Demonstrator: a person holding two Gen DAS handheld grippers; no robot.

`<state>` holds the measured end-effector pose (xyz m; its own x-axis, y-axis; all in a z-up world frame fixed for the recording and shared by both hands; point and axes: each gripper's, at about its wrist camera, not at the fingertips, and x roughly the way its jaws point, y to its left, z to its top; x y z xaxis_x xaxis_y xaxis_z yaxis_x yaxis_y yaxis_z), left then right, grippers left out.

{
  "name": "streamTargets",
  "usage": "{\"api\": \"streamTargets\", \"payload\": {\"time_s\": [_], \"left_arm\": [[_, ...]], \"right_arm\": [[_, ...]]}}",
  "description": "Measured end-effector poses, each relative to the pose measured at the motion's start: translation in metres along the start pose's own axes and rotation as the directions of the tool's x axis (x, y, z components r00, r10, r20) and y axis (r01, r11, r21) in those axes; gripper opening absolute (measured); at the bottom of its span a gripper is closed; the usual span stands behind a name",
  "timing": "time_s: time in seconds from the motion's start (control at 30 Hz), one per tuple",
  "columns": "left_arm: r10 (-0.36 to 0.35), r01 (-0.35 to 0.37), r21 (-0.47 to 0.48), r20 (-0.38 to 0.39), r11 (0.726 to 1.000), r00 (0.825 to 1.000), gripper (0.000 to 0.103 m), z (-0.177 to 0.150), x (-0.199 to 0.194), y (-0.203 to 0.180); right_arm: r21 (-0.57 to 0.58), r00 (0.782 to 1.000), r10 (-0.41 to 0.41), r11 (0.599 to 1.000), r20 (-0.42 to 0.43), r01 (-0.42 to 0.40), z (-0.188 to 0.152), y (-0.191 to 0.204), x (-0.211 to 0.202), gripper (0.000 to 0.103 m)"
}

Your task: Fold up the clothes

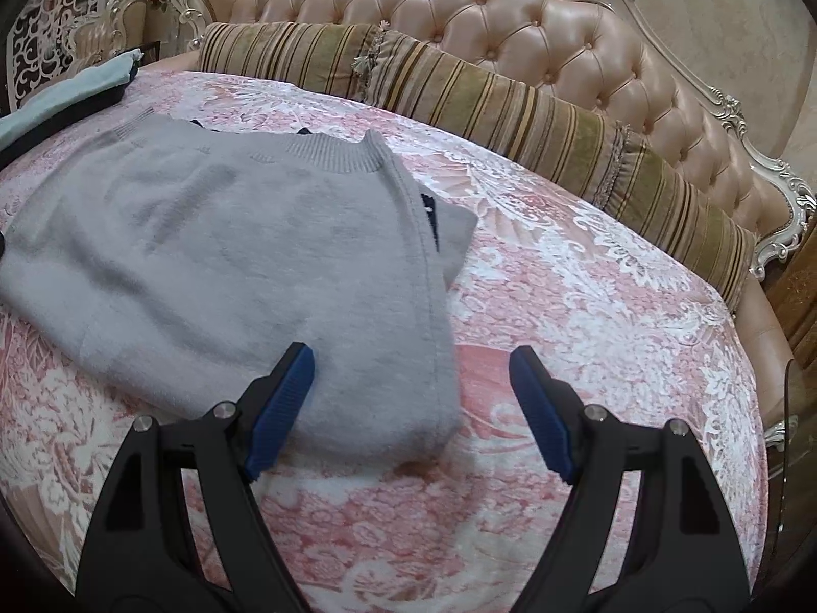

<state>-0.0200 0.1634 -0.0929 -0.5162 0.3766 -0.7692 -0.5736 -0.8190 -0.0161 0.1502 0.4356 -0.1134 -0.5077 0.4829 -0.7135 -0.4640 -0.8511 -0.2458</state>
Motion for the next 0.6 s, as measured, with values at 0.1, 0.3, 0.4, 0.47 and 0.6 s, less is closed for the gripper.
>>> {"api": "streamTargets", "payload": {"time_s": [0.1,0.3,0.4,0.47,0.6], "left_arm": [[0.016,-0.015,-0.026,0.004,1.0,1.0,0.014,0.001,-0.004,0.009],[0.03,-0.029,-0.021,0.039,0.999,0.999,0.024,0.003,-0.017,0.013],[0.035,-0.036,0.014,0.09,0.999,0.995,0.037,0.003,-0.029,0.005],[0.021,-0.025,0.035,0.101,0.999,0.995,0.045,0.002,-0.036,-0.004],[-0.038,0.033,0.05,0.086,0.998,0.996,0.049,0.0,-0.047,-0.021]], "right_arm": [[0.0,1.0,-0.015,1.0,0.002,0.015,-0.001,-0.005,-0.004,0.08],[0.008,0.999,-0.046,0.999,0.004,0.046,-0.005,-0.019,-0.012,0.08],[0.02,0.998,-0.058,0.998,0.007,0.058,-0.008,-0.027,-0.018,0.08],[0.033,0.998,-0.059,0.998,0.012,0.058,-0.009,-0.032,-0.023,0.08],[0.038,0.998,-0.056,0.998,0.022,0.055,-0.012,-0.037,-0.032,0.08]]}}
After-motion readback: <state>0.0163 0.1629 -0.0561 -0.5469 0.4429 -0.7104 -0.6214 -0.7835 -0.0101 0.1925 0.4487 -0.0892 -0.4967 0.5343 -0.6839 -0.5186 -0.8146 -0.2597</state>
